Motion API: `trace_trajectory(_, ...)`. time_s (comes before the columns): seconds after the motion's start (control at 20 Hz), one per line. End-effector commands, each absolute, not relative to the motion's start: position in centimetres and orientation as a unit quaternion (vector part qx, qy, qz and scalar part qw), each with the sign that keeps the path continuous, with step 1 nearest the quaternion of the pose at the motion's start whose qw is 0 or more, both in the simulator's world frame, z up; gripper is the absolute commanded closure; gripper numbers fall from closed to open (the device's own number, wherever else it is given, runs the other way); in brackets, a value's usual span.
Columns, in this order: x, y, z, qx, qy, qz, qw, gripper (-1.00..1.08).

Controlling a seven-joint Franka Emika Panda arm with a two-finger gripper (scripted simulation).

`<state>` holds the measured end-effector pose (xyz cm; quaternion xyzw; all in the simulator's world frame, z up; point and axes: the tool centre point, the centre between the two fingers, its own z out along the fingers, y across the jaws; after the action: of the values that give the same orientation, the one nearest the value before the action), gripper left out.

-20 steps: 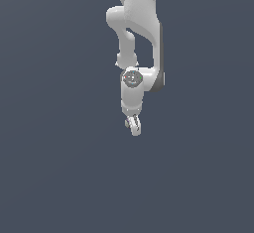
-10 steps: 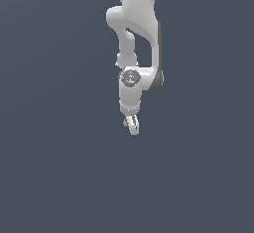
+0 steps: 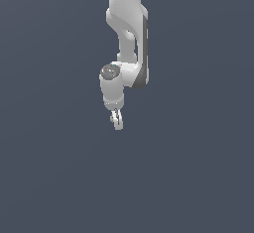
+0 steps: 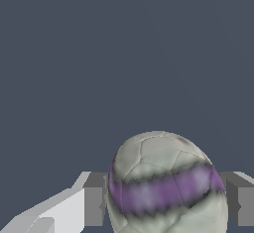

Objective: Pick up the object and move it to a goal position.

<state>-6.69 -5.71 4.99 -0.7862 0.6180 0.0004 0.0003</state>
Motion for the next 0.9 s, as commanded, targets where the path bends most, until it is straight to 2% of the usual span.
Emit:
trace_trajectory(0.0,-7.4,-8.5,5.5,-0.786,0.619,0.0,0.001,1.08)
trace_trajectory(0.45,-10.0,-18.8,7.2,-0.786,0.618,0.0,0.0,1.08)
trace_trajectory(0.85,-10.9,-23.6,8.0,-0.786,0.618,0.0,0.0,1.08)
